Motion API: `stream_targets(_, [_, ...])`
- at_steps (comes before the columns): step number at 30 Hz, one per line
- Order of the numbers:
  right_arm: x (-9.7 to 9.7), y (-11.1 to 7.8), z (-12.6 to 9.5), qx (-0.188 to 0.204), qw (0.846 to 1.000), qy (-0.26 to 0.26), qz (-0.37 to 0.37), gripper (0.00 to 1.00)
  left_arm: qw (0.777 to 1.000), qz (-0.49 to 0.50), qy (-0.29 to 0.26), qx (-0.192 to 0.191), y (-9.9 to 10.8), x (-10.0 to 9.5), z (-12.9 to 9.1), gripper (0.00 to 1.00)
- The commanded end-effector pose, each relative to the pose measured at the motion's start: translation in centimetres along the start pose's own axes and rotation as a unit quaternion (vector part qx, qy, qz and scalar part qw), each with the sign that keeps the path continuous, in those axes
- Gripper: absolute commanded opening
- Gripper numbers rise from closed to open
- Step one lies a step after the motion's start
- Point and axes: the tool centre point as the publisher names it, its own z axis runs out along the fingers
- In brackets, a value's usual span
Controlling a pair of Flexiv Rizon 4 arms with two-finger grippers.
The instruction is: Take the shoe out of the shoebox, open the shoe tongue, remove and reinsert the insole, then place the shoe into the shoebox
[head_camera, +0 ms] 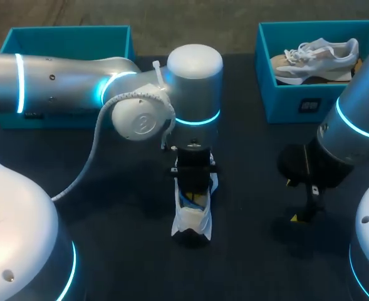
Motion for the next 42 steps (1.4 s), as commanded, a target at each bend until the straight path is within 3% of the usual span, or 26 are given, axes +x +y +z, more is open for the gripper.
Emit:
stream_targets(1, [0.2,0.0,0.0,0.0,1.0,-0.002,0.0,1.0,1.0,0.002,-0.013,-0.005,1.0,0.9,0.1,0.0])
stream_targets(13, [0.2,0.0,0.0,0.0,1.0,-0.002,0.0,1.0,0.996,0.036,-0.06,0.057,-3.0,-0.3,-4.1,0.0])
stream_targets(25, [0.2,0.0,0.0,0.0,1.0,-0.002,0.0,1.0,0.994,0.047,-0.021,0.092,-4.3,0.0,-7.7,0.0])
stream_targets(37, [0.2,0.0,0.0,0.0,1.0,-0.002,0.0,1.0,0.993,0.068,0.016,0.099,-5.4,1.4,-7.3,0.0])
stream_targets(42, [0.2,0.0,0.0,0.0,1.0,-0.002,0.0,1.0,0.993,0.07,0.026,0.096,-5.6,1.6,-6.2,0.0])
